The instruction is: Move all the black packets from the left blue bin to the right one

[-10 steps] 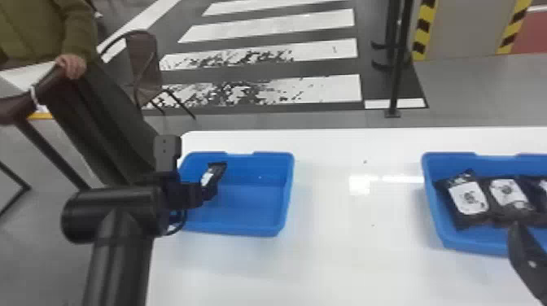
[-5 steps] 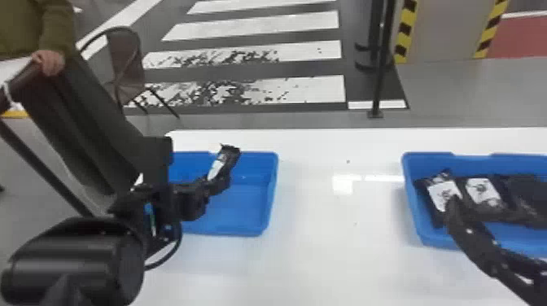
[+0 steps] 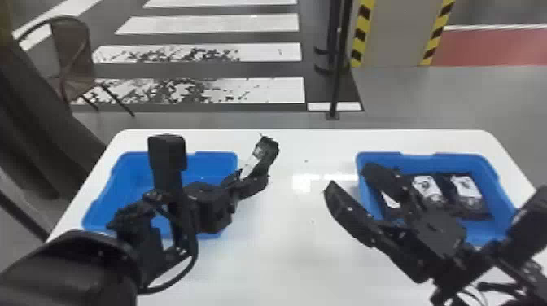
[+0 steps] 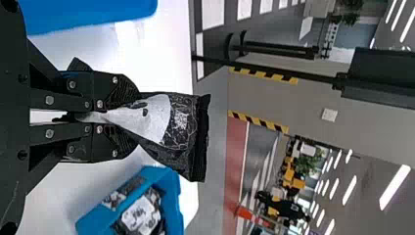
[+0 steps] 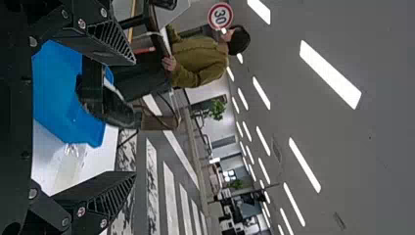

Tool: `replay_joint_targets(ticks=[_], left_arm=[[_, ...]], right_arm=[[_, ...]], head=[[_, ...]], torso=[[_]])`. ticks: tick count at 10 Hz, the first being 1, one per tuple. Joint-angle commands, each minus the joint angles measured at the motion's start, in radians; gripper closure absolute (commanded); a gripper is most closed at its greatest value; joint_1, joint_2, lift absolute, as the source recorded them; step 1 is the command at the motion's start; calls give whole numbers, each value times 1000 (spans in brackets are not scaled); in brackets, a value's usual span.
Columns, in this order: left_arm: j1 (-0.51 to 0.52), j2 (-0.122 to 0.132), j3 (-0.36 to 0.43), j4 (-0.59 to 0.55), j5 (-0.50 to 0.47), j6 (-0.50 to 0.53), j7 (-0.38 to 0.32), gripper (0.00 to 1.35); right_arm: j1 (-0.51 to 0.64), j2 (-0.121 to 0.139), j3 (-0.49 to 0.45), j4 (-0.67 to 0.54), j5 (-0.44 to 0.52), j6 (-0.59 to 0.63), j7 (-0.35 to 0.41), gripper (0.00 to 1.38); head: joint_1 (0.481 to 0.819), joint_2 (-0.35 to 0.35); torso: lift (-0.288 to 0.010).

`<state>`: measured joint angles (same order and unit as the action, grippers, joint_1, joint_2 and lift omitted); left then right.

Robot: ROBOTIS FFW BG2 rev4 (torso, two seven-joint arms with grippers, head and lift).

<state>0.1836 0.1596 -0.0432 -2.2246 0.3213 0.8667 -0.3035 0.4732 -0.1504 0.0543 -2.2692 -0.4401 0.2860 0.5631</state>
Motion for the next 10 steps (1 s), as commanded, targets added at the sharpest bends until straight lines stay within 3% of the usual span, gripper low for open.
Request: replay_joint_targets(ticks=[1,4,6,7,9,10], left_arm=[[-9,9,-67,0,68,-10,0,1214],[-32,24,-164,0,145,-27,-3,1214],[-36,31,-202,0,183,-40,-6,1214],[-39,32,-216,0,199,-42,-9,1214],[-36,34,-220,0,207,-40,-9,1214],[-36,34,-218,0,207,-40,-9,1214]], right_arm=[[-66,-6,35,39,-46,43,1,236],[-166,-11,37,123,-48,50,1,240],[-211,-18,49,192,-54,50,-8,329],[-220,-18,49,216,-64,50,-12,544],[-220,-17,49,226,-74,48,-17,1197],[-220,-15,49,228,-78,45,-17,1282]], head=[[695,51],[695,-18],[695,-58],[695,-77],[695,-103],[695,-107]], torso=[[-140],[-140],[-140],[-140],[-140],[-140]])
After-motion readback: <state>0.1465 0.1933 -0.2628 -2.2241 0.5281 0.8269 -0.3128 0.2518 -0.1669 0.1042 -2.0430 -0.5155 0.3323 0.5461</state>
